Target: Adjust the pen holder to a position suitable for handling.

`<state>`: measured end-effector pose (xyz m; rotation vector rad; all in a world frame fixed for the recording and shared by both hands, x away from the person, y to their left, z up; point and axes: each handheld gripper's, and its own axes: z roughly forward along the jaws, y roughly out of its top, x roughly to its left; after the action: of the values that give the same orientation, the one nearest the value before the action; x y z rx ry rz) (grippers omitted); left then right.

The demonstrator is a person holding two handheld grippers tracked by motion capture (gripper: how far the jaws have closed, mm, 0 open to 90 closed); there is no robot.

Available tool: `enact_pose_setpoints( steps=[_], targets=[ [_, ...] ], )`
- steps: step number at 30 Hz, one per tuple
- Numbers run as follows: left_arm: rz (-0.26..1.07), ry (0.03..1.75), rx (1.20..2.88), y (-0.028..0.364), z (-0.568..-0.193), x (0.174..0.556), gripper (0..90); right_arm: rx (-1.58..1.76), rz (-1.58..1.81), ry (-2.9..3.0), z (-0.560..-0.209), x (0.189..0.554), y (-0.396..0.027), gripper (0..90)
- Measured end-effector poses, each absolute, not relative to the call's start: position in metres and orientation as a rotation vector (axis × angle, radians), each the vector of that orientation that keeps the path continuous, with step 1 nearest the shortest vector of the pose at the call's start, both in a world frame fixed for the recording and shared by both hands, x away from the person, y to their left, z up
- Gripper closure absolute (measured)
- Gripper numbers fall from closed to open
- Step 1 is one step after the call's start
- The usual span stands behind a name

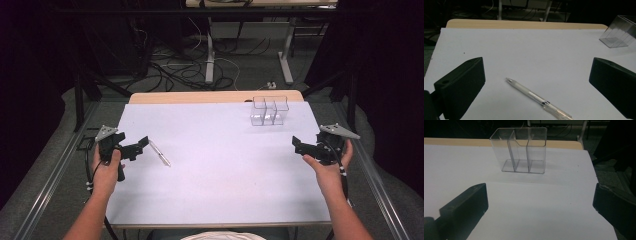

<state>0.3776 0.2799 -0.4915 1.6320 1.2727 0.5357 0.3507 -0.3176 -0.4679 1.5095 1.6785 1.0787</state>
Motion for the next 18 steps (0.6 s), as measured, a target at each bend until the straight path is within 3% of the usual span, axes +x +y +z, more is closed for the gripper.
enact_pose_setpoints(
  steps=[13,18],
  targets=[
    [0.524,1.287,1.612,0.283,-0.488,0.375,0.6,1.516,1.092,1.686,-0.462,0.362,-0.315,0.1],
    [0.528,1.287,1.613,0.283,-0.488,0.375,0.6,1.492,1.085,1.708,-0.456,0.369,-0.308,8.6]
  ],
)
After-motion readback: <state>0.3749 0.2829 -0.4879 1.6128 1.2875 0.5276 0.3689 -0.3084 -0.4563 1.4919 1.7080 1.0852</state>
